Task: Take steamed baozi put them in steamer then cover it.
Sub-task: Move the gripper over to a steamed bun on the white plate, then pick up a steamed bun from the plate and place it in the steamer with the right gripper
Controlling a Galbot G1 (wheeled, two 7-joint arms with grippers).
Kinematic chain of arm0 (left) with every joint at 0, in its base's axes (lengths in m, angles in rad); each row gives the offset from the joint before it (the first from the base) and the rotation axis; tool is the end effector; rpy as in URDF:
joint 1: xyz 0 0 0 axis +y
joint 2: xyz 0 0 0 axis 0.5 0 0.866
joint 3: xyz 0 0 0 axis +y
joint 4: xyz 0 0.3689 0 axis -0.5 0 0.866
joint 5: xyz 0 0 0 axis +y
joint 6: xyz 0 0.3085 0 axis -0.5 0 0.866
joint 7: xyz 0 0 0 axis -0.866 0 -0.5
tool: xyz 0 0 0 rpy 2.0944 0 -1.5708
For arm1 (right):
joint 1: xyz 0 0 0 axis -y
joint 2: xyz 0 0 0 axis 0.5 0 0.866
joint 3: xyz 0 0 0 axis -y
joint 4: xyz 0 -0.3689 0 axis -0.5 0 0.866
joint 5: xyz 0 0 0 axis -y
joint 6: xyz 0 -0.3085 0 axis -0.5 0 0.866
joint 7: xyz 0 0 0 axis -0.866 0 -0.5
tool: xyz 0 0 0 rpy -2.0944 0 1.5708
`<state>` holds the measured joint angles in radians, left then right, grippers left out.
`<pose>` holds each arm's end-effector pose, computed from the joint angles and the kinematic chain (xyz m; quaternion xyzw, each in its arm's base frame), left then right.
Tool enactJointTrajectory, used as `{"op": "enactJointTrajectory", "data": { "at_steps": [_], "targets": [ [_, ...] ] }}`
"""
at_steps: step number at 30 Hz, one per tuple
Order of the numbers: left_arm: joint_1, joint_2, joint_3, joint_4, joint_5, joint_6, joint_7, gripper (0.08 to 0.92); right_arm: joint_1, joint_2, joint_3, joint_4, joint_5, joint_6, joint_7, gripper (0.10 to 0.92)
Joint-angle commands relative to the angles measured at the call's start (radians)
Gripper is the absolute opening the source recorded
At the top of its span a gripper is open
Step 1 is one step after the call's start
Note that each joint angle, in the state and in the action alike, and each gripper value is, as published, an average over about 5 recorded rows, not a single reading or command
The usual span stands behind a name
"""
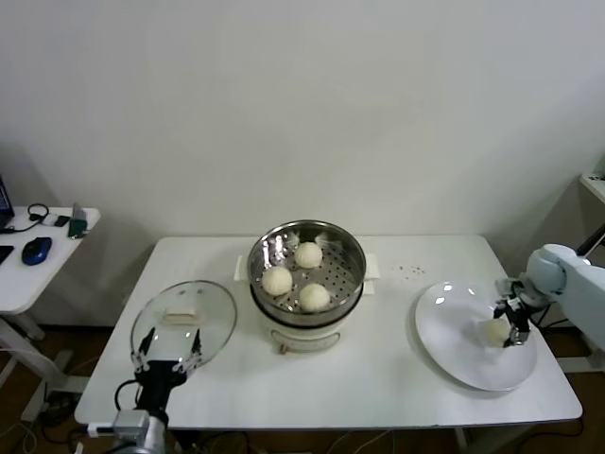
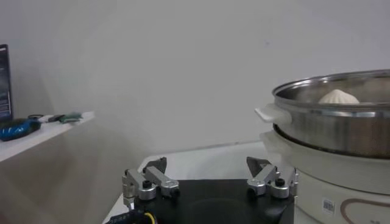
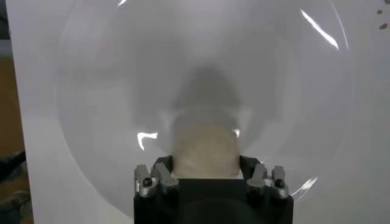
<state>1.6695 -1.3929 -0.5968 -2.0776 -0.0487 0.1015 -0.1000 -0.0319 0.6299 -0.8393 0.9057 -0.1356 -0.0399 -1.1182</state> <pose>0.0949 0.0582 -0.3292 0.0378 -0.9912 -0.0761 0.1014 0.4694 -0.3120 -0.2324 0.4544 -0.5206 0.5082 0.5140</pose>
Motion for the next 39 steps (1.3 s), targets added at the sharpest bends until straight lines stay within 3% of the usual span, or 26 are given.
{"op": "enactJointTrajectory", "data": {
  "at_steps": [1,10,16,22,30,39],
  "targets": [
    [-0.002,0.001,0.005,-0.002,0.003,0.003,0.0,0.823,0.058,0.002,-0.045,-0.007,0.095,-0.023,0.003,0.707],
    [-0.003,0.002,0.028,-0.015,0.007,0.004,0.006,0.823,0.53,0.057,-0.459,0.039,0.487,-0.131,0.009,0.704],
    [-0.005,0.01,0.05,-0.025,0.007,0.003,0.012,0.823,0.827,0.22,-0.728,0.048,0.754,-0.172,0.012,0.704],
    [0.004,0.021,0.076,-0.038,-0.009,0.002,0.022,0.823,0.941,0.39,-0.835,0.048,0.961,-0.218,0.025,0.697],
    [0.003,0.044,0.082,-0.056,-0.038,0.007,0.028,0.823,0.946,0.576,-0.902,0.076,1.117,-0.279,0.081,0.696],
    [0.001,0.057,0.079,-0.054,-0.041,0.002,0.032,0.823,0.862,0.689,-0.941,0.121,1.156,-0.325,0.148,0.696]
  ]
}}
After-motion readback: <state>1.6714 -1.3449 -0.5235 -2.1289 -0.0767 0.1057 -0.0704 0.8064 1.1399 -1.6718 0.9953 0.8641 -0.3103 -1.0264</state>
